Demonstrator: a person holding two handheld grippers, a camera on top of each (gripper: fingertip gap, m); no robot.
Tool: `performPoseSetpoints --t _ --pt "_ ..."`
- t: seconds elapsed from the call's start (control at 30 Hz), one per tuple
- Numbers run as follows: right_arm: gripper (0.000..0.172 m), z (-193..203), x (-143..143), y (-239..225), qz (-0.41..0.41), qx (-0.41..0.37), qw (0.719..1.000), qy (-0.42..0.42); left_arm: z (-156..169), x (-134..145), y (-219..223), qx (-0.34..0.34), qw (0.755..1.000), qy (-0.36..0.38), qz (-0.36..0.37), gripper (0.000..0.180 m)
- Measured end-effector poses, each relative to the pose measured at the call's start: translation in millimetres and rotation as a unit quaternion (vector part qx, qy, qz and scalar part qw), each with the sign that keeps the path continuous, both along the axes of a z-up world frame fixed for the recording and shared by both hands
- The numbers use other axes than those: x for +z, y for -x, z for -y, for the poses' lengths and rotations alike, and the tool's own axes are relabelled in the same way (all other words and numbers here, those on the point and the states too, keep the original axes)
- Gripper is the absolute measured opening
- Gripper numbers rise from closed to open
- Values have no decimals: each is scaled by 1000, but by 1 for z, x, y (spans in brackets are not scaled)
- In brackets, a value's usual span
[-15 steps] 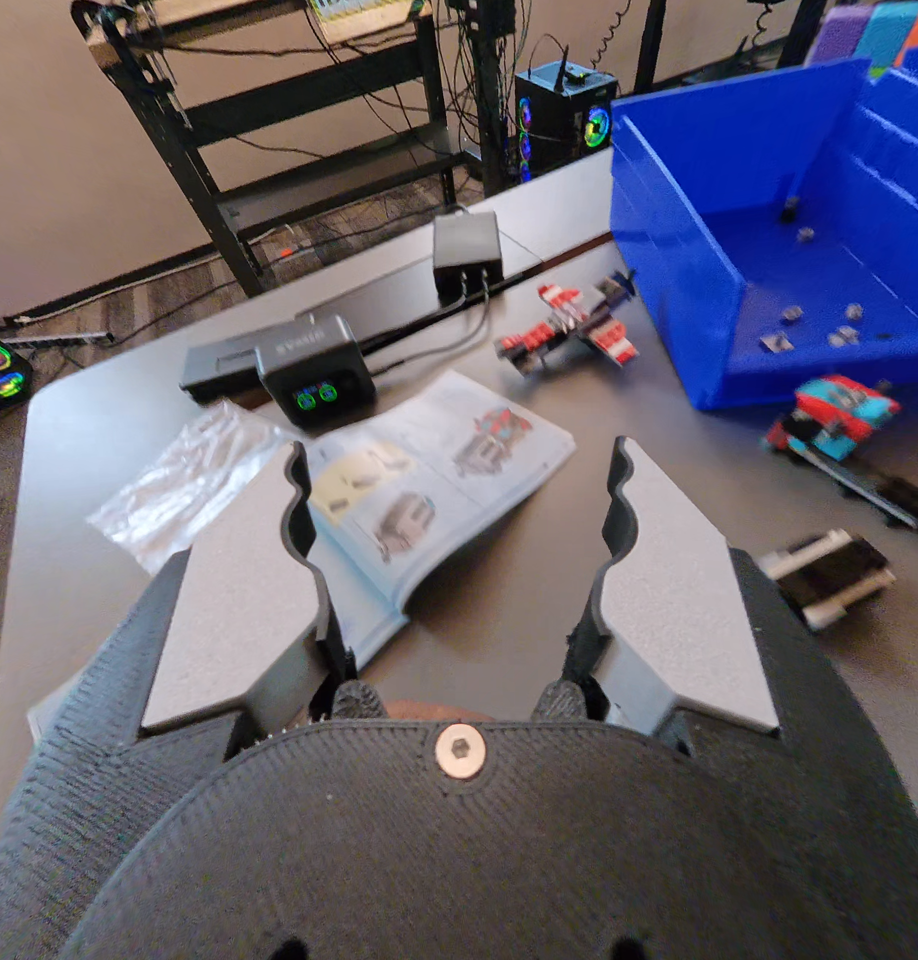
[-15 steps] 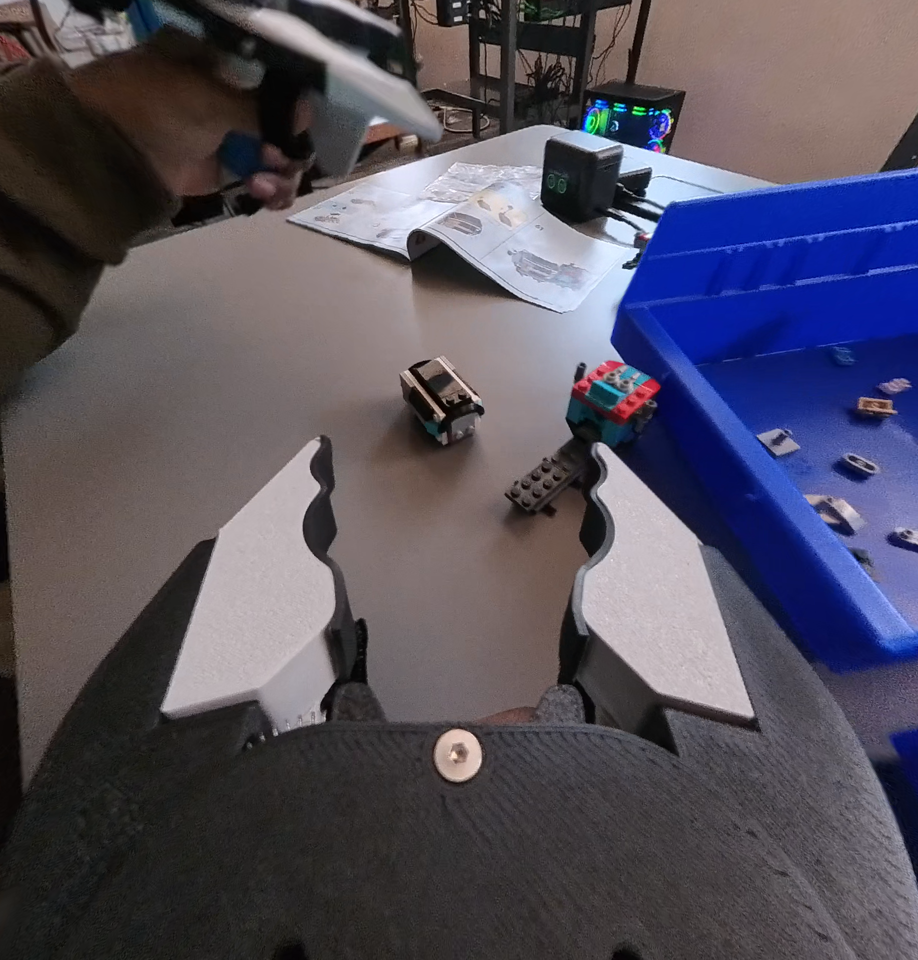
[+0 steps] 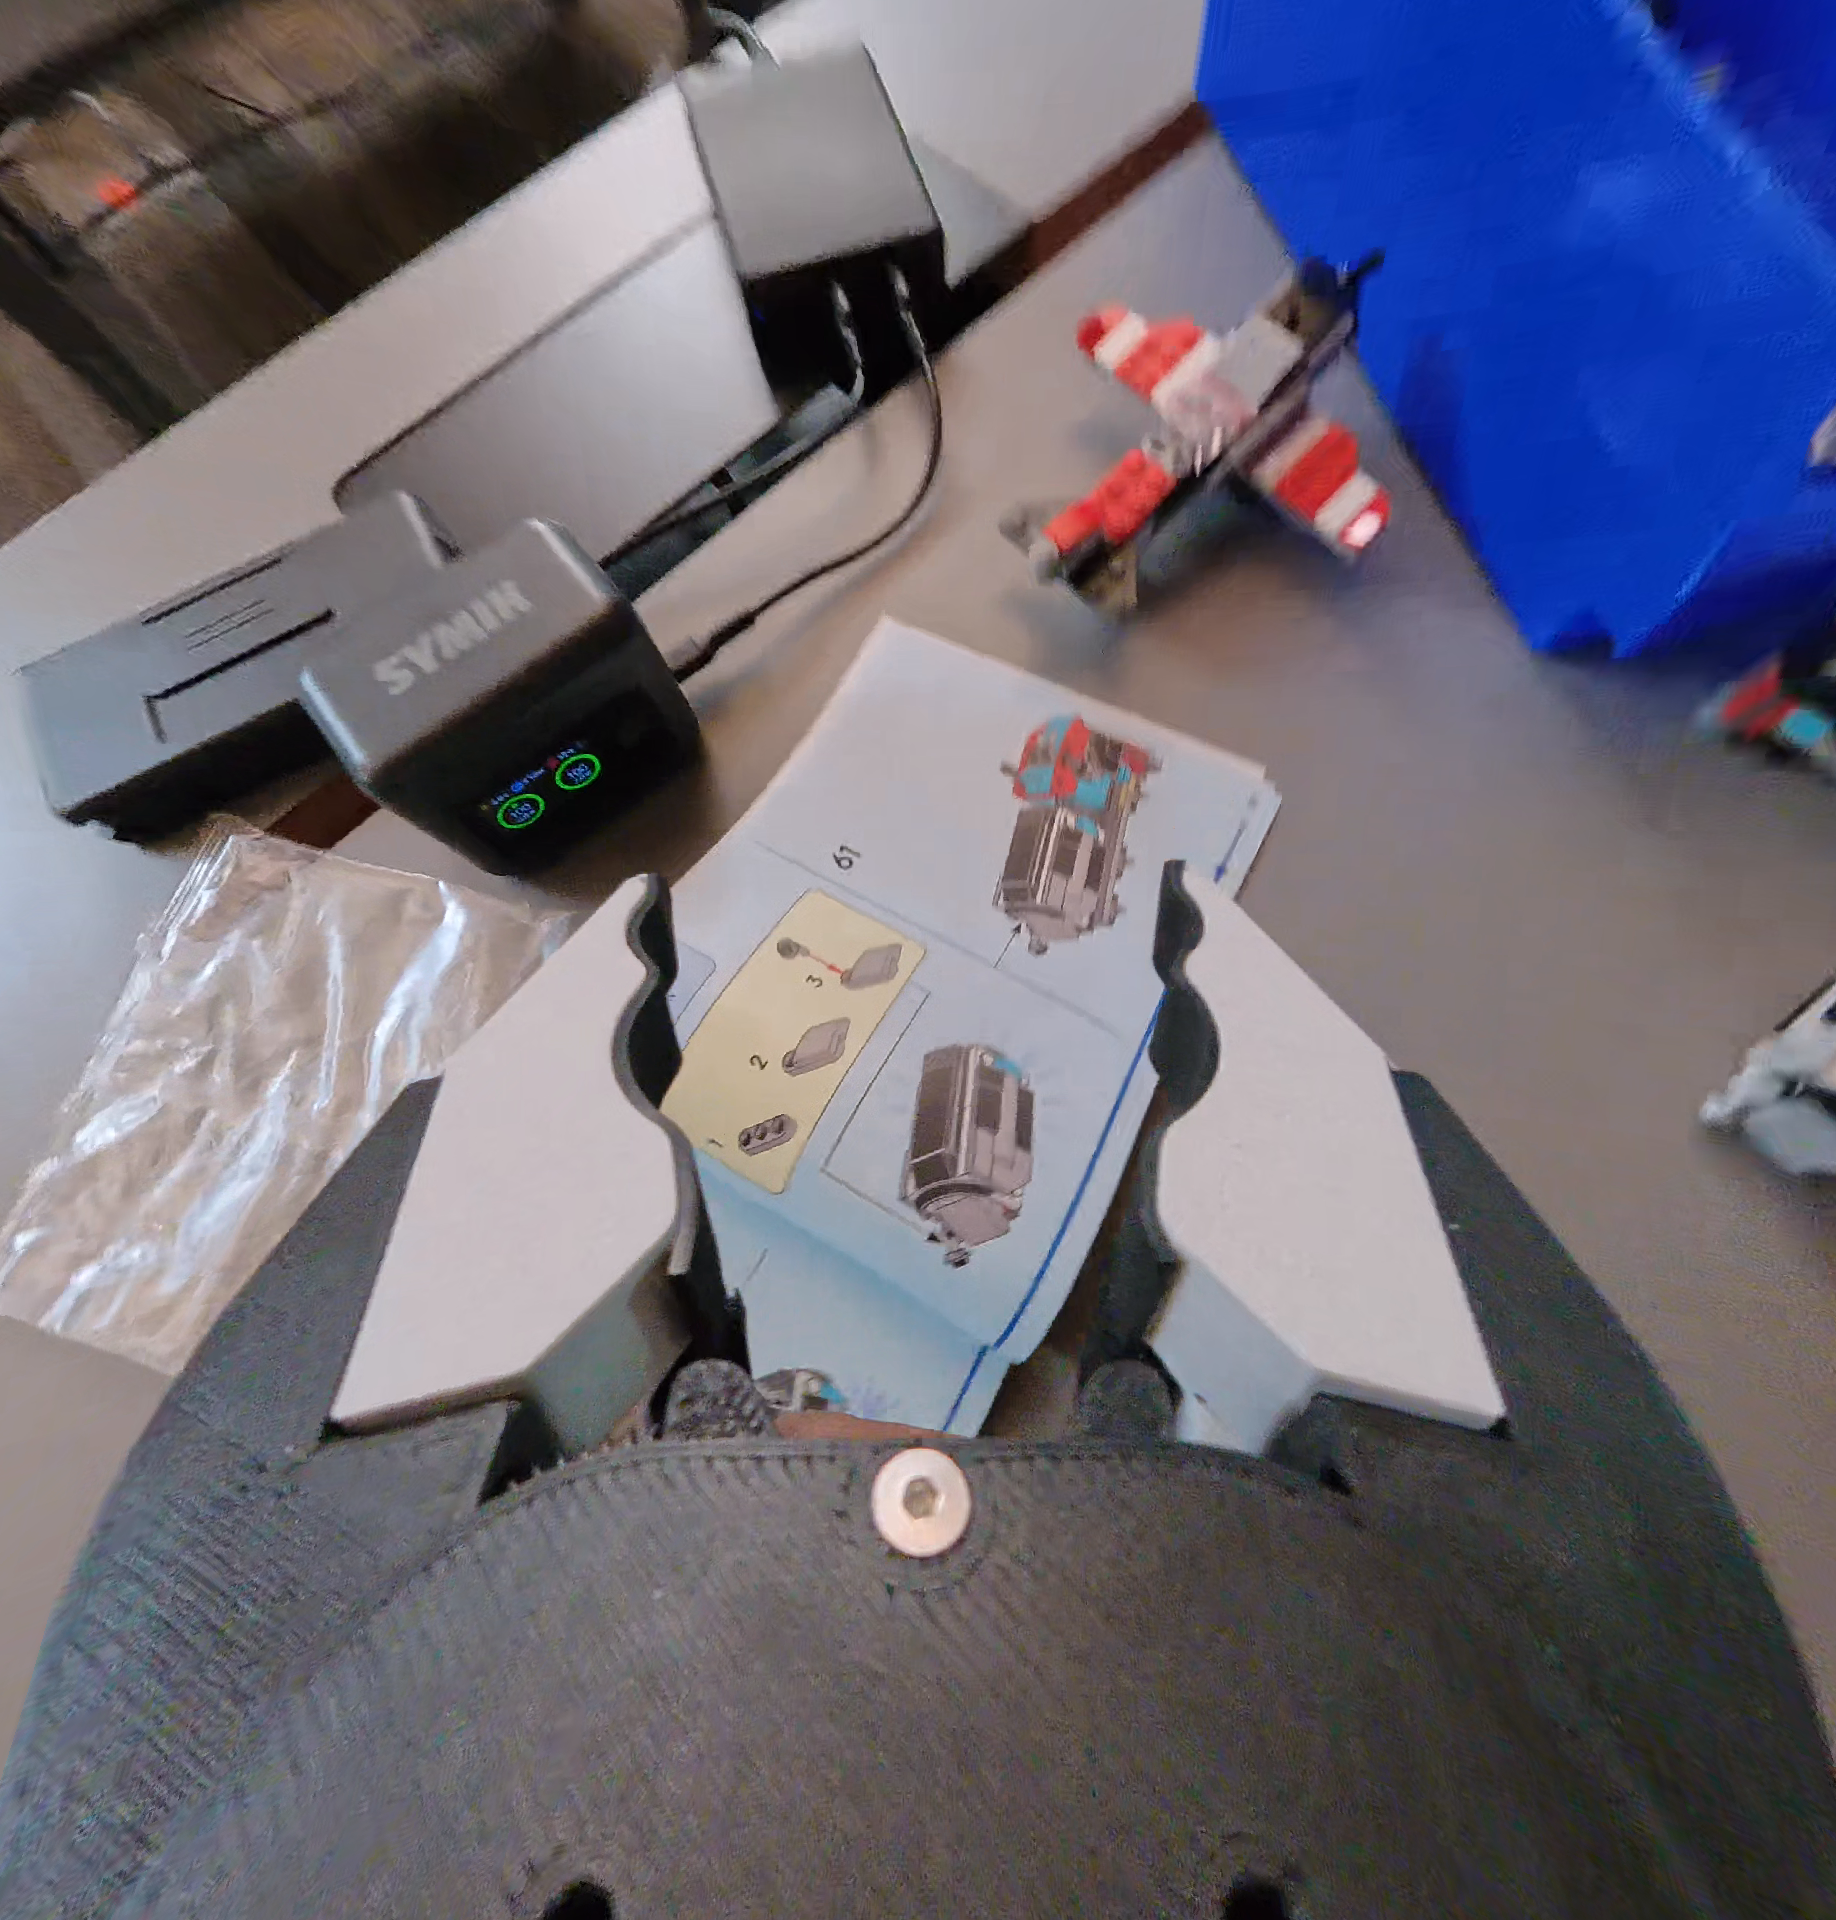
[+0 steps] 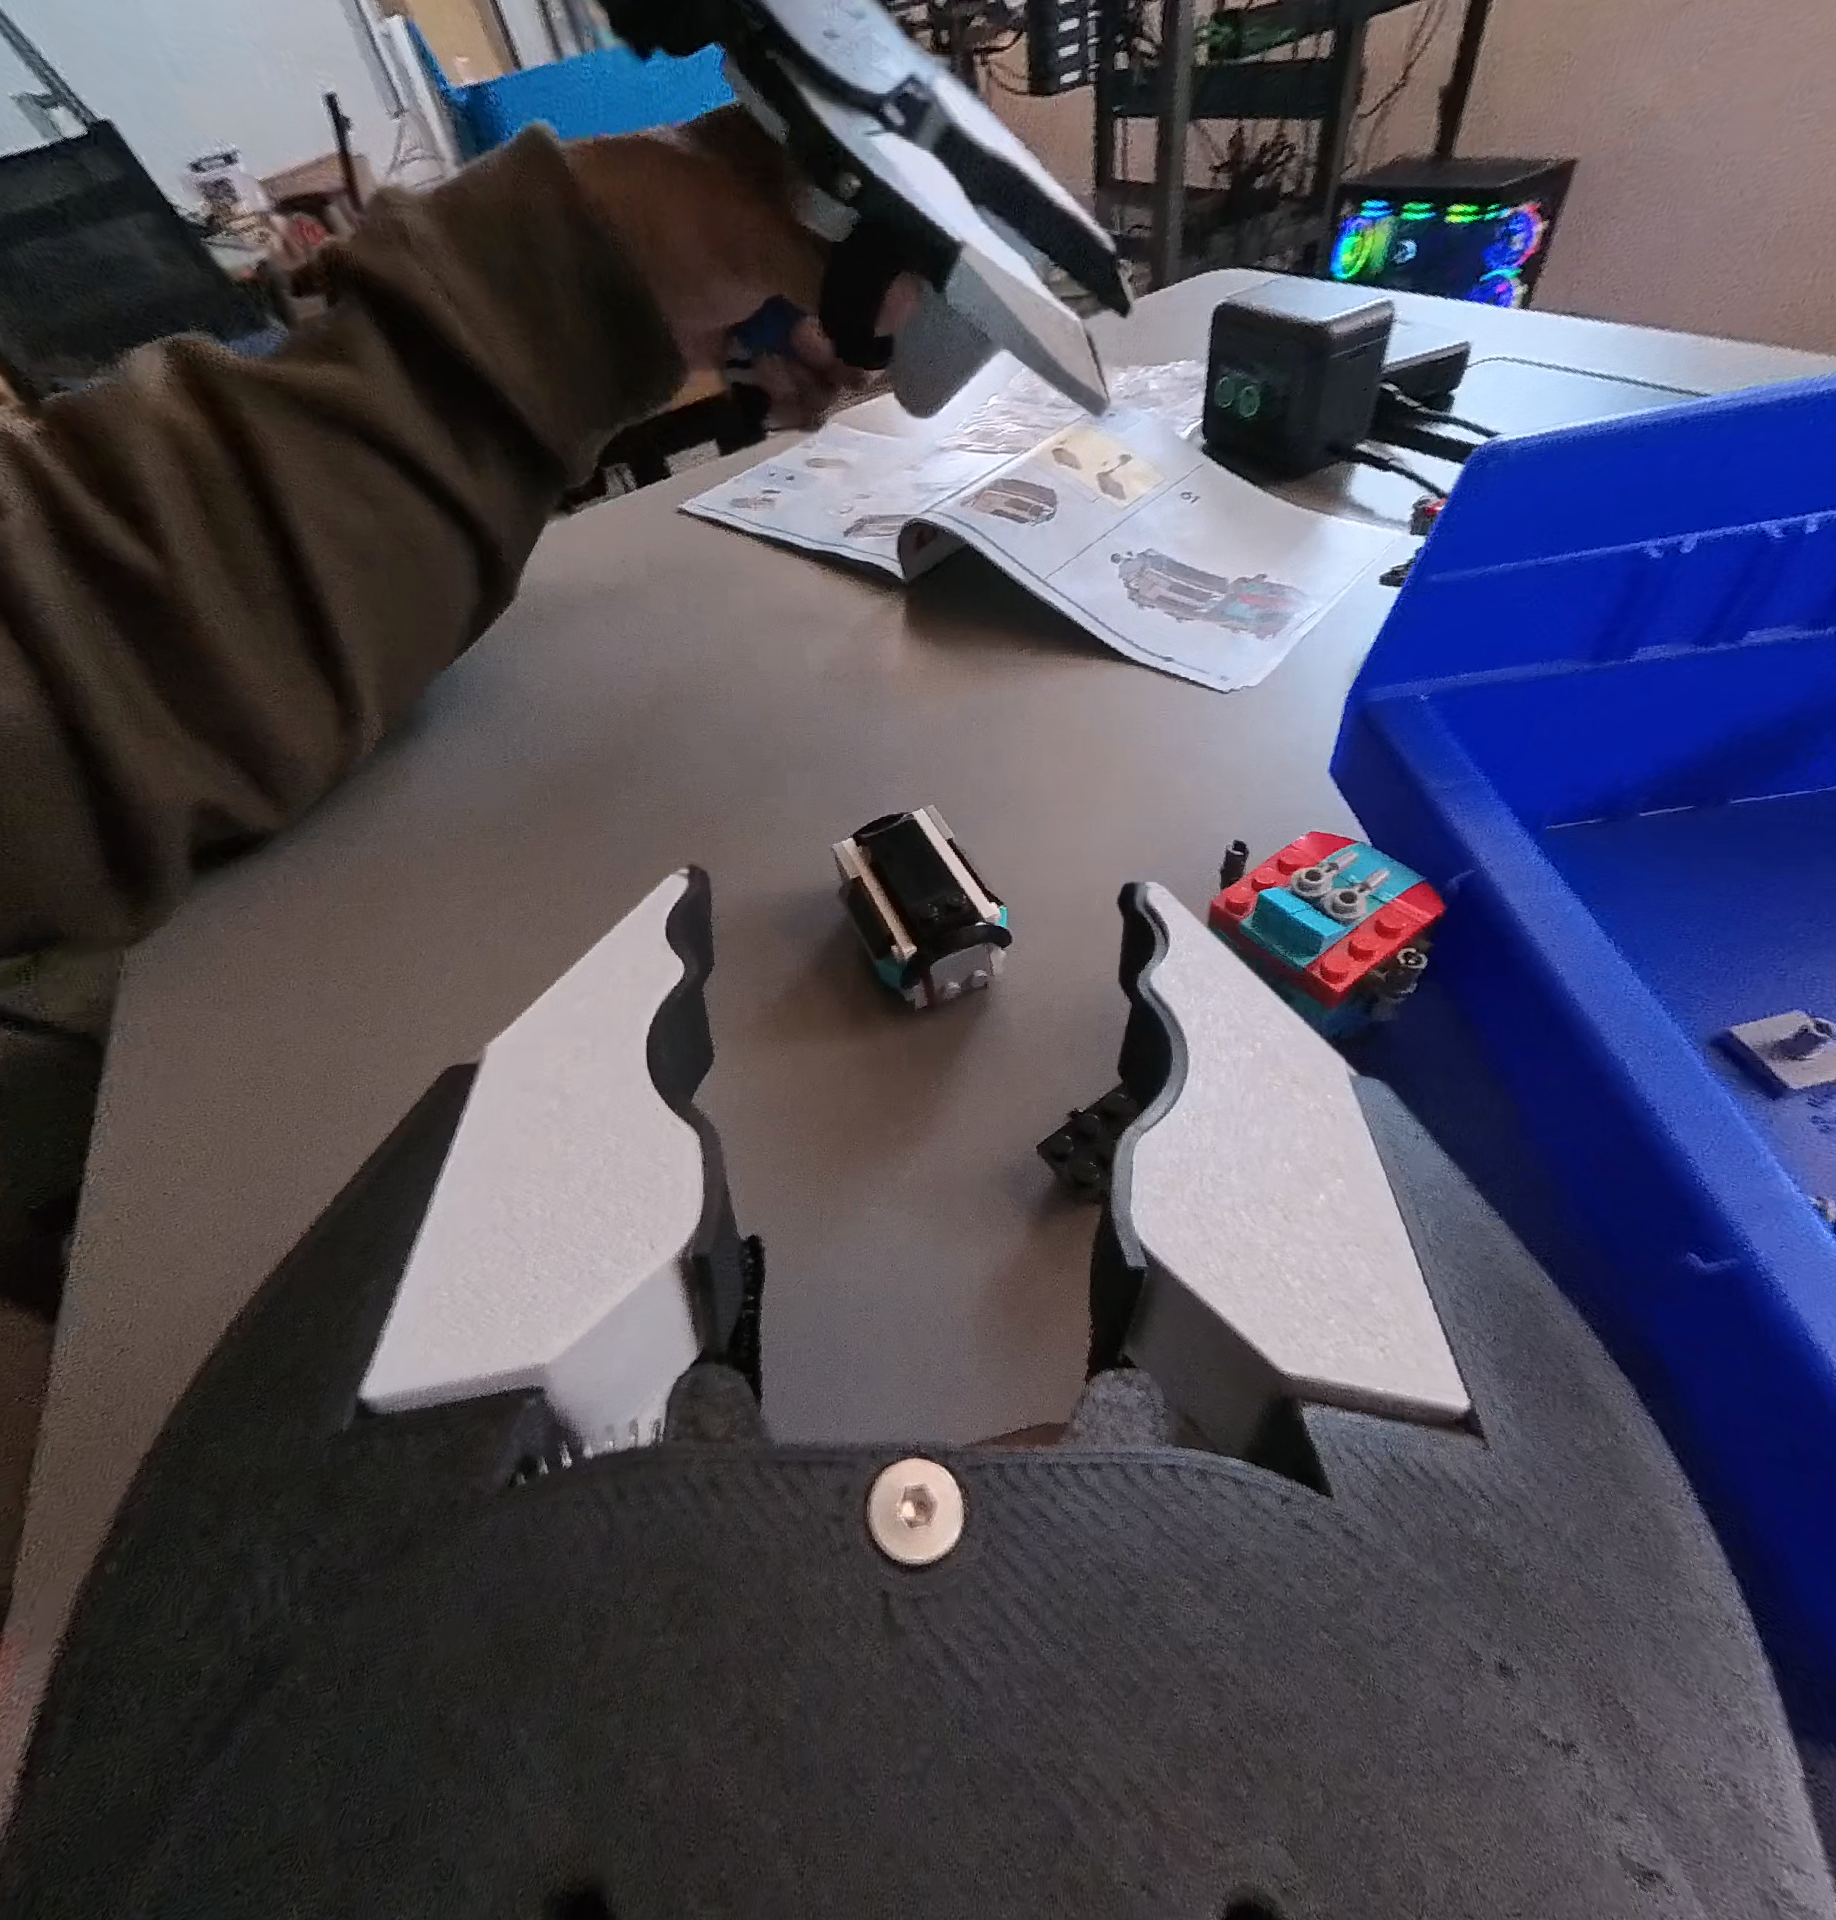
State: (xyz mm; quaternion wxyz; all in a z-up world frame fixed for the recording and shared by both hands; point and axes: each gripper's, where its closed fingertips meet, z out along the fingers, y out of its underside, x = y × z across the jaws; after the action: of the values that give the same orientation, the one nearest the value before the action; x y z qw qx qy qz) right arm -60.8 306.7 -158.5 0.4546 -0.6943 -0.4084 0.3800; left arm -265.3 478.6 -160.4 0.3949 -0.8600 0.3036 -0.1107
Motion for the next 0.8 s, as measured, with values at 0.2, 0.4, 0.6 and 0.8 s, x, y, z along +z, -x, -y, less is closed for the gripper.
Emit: performPoseSetpoints --t 0.2,0.4,0.6,0.8 --pt "75 -4 1 8 -13 37 999 15 -11 -24 2 -61 996 63 -28 96" --pt "67 -9 7 5 -59 45 996 49 5 -25 -18 -84 993 9 -79 101" --pt "65 -10 10 -1 -80 44 993 71 23 -15 -18 -30 990 -80 -110 99" --pt "60 -9 12 -2 -97 58 990 88 49 -15 -23 -16 984 -133 -119 72"
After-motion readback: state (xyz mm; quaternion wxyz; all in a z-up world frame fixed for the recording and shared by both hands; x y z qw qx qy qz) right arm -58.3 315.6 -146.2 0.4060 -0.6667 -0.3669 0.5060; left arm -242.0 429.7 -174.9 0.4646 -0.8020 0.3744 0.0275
